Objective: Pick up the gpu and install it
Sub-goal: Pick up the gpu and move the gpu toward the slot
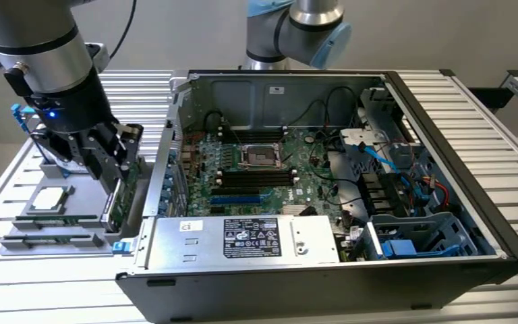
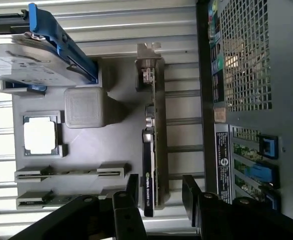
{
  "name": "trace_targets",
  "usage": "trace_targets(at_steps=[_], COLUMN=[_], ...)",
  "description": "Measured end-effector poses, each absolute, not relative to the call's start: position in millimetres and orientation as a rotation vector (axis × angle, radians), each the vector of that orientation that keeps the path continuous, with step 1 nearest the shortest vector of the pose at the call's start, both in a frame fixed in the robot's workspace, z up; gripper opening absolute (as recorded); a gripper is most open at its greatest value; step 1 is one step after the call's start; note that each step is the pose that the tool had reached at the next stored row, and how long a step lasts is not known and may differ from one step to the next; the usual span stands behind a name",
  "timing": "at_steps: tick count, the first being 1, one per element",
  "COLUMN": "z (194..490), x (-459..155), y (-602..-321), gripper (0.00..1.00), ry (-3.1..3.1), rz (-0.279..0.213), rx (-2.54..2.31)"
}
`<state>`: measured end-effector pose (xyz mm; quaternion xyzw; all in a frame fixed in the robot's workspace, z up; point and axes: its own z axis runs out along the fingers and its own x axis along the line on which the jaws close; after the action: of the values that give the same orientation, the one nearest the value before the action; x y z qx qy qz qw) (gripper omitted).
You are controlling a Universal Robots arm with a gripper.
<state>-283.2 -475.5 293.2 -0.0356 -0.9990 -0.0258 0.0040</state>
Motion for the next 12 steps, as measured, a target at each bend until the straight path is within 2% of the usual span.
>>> trace_targets(at_steps=[12], z=[273], x=[-283], y=[-467], gripper=[0.48], ry=[-3.131], rz=[-0.072], rx=[-0.111])
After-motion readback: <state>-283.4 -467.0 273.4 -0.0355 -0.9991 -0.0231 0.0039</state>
